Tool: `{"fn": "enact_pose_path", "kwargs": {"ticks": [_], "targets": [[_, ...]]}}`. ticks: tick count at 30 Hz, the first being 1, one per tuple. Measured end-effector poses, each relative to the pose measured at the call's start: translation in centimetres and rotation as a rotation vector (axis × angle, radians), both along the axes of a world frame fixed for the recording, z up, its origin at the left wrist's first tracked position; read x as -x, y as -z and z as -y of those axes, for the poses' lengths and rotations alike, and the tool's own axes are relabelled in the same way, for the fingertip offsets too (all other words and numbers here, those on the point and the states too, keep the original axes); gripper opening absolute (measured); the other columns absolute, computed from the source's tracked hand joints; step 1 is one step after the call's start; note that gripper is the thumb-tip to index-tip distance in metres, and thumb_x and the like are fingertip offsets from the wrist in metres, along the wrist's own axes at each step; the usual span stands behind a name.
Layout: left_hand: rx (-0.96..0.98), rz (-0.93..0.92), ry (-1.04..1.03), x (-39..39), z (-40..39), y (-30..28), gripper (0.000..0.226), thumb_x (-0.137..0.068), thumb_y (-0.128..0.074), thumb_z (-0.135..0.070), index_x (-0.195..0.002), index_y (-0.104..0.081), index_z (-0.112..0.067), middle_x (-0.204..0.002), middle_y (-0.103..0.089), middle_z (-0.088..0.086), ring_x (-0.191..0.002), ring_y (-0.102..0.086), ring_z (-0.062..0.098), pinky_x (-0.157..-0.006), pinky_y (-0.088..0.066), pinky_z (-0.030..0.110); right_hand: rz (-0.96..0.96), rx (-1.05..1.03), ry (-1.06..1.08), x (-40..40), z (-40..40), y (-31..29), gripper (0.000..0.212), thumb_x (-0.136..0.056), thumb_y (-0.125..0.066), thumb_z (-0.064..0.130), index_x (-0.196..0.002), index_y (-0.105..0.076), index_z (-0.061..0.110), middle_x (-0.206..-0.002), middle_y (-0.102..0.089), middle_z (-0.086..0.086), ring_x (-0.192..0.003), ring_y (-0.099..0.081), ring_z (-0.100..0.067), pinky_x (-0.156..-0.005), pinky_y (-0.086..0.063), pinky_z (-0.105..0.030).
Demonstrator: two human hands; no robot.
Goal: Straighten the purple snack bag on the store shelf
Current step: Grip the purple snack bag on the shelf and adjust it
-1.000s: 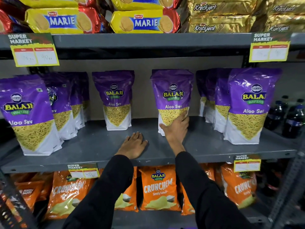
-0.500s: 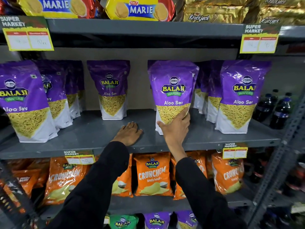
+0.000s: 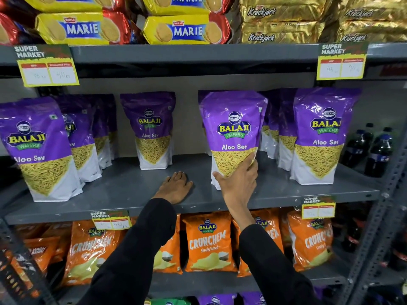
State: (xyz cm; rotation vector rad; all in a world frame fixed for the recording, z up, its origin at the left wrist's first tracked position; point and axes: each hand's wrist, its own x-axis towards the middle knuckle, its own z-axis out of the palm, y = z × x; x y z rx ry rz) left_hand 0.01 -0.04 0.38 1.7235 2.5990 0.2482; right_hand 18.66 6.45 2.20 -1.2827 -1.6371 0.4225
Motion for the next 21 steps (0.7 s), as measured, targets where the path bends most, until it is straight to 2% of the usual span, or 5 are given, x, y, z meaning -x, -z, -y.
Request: {"fn": "enact_pose_path", "kwargs": {"ticks": [21], "targets": [[0.001, 0.020, -0.008, -0.38, 0.13, -0.32, 0.062, -0.109, -0.024, -0.043, -0.158, -0.030, -0.006, -0.171, -0.023, 0.012, -0.160, -0.019, 0.026, -0.130, -0.015, 0.043, 0.001, -0.015, -0.048, -0.30, -0.37, 0.43, 0.128, -0.068, -0.085, 0.055, -0.158, -0.004, 0.014, -0.159, -0.025, -0.017, -0.145, -0.032, -0.037, -0.111, -0.038, -0.054]]}}
